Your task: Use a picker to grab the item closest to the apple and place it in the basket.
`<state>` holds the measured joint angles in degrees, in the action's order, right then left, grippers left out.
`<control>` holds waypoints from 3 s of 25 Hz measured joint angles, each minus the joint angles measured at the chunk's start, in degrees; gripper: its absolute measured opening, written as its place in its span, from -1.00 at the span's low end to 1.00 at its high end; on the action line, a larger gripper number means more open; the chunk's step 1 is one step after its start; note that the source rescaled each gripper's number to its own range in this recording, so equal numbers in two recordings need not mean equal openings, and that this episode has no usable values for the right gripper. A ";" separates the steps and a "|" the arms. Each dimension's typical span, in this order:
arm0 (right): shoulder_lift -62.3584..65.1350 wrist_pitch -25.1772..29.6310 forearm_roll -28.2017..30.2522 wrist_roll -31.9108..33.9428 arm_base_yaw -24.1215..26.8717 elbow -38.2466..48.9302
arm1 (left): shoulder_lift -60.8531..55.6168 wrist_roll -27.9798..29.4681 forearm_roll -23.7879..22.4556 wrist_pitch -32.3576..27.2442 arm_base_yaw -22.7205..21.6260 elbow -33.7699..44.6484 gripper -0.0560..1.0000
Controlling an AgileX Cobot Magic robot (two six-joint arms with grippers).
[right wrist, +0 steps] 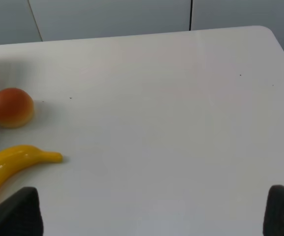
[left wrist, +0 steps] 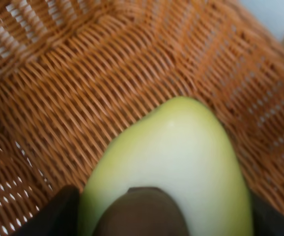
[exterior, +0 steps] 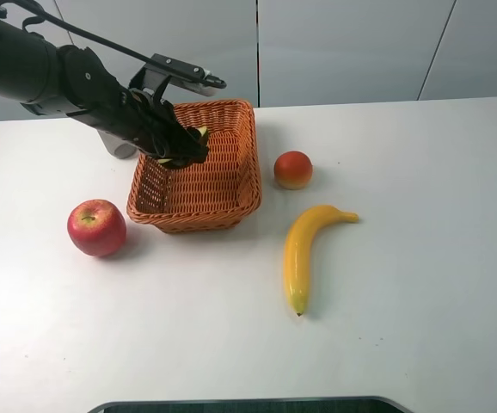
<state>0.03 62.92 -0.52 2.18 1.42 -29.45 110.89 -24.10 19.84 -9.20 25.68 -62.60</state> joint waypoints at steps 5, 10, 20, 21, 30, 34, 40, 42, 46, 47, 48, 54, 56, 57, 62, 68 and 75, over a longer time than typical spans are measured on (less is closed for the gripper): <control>0.00 0.00 0.00 0.00 0.00 0.00 | 0.83 0.00 0.00 0.51 0.00 0.00 -0.88; 0.00 0.00 0.00 0.00 0.00 0.00 | 0.83 0.00 0.11 0.89 0.00 0.00 0.42; 0.00 0.00 0.00 0.00 0.00 0.00 | -0.14 0.00 0.43 -0.99 0.00 0.00 1.00; 0.00 0.00 0.00 0.00 0.00 0.00 | -0.82 0.00 0.43 -1.52 0.00 0.00 1.00; 0.00 0.00 0.00 0.00 0.00 0.00 | -13.15 0.18 0.43 -11.51 -0.22 0.00 1.00; 0.00 0.00 0.00 0.00 0.00 0.00 | -19.05 2.63 -0.46 -18.99 -4.82 0.00 1.00; 0.00 0.00 0.00 0.00 0.00 0.00 | -29.08 7.48 -3.98 -25.65 -16.60 0.25 1.00; 0.00 0.00 0.00 0.00 0.00 0.00 | -32.93 9.86 -6.56 -27.31 -18.67 0.45 1.00; 0.00 0.00 0.00 0.00 0.00 0.00 | -41.73 17.18 -14.81 -31.92 -19.85 0.72 1.00; 0.00 0.00 0.00 0.00 0.00 0.00 | -44.18 18.64 -16.44 -33.41 -19.85 0.72 1.00; 0.00 0.00 0.00 0.00 0.00 0.00 | -46.25 19.93 -18.01 -35.02 -19.85 0.72 1.00; 0.00 0.00 0.00 0.00 0.00 0.00 | -62.29 23.44 -22.88 -44.52 -19.85 0.72 1.00; 0.00 0.00 0.00 0.00 0.00 0.00 | -67.09 23.44 -23.11 -48.54 -19.85 0.72 1.00; 0.00 0.00 0.00 0.00 0.00 0.00 | -69.69 23.44 -23.11 -50.87 -19.85 0.72 1.00; 0.00 0.00 0.00 0.00 0.00 0.00 | -82.38 23.55 -24.69 -56.29 -19.85 4.28 1.00; 0.00 0.00 0.00 0.00 0.00 0.00 | -95.82 23.55 -19.84 -55.86 -19.85 15.62 1.00; 0.00 0.00 0.00 0.00 0.00 0.00 | -109.43 23.55 -19.84 -54.59 -19.85 26.26 1.00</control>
<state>0.03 62.92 -0.52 2.18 1.42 -29.45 1.46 -0.55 0.00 -63.78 5.83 -36.34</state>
